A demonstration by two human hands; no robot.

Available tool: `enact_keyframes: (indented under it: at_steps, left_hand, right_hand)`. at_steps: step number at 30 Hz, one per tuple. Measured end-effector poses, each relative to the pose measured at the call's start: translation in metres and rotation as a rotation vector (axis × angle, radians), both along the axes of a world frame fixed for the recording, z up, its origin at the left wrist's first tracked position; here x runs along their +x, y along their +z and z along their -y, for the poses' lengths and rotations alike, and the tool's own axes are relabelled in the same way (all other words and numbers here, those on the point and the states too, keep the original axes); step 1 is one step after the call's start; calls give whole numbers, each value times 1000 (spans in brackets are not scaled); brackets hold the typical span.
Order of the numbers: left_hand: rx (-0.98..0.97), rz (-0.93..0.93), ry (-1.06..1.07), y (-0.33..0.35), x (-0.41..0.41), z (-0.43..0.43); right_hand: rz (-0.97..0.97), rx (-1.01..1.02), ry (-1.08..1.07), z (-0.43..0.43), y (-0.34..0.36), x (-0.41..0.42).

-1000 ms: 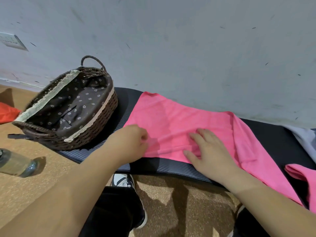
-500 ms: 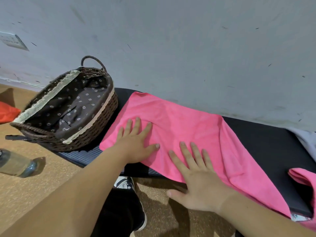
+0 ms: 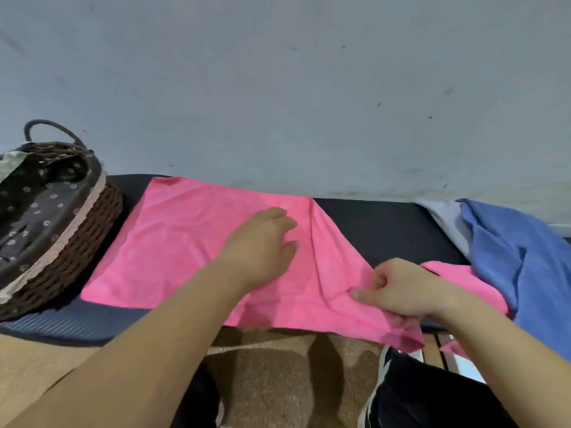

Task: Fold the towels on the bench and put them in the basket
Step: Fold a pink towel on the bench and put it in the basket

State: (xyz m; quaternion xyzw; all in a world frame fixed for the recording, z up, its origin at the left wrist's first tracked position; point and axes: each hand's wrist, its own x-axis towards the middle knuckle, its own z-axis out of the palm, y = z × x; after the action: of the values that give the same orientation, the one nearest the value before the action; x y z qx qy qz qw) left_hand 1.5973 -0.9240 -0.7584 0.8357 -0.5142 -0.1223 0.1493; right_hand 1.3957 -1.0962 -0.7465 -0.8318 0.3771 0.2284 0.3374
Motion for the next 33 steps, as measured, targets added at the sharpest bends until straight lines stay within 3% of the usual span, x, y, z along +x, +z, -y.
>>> enact_keyframes:
  at_steps: [3,5,7,9,13,16,19,23,26,28,33]
  left_hand:
    - [-20,-29,-198,-3,-33,36]
    - [92,-45,-291,-10,-46,51]
    - [245,-73,-300,-16,-50,59]
    - [256,-96,-275,-18,-47,61]
    - [50,-138,-241,-12,-38,60]
    - [-150,-279,-100,-1,-35,58]
    - [-348,-267,12,9,-36,59]
    - [-492,-299,175,23,-41,80]
    - [-498,-405,218,41,-46,117]
    - [-474,-375,210,46,-48,149]
    - [-305,-399,187,29,-58,204]
  right_hand:
    - [98,93,-57,4,-9,-7]
    - [172,40,-19,4,-12,-9]
    - [200,-15,8,4,-16,-11]
    - [225,-16,0,3,-21,-14]
    - [275,-76,78,-3,-22,-19]
    - [293,-135,130,-8,-22,-25]
    - [347,-222,172,-7,-20,-27]
    - [504,-101,-115,18,-12,-32]
    - [626,75,-442,37,-8,-41]
    - [660,133,-590,46,-12,-49]
    - [533,-87,-556,64,-31,-66]
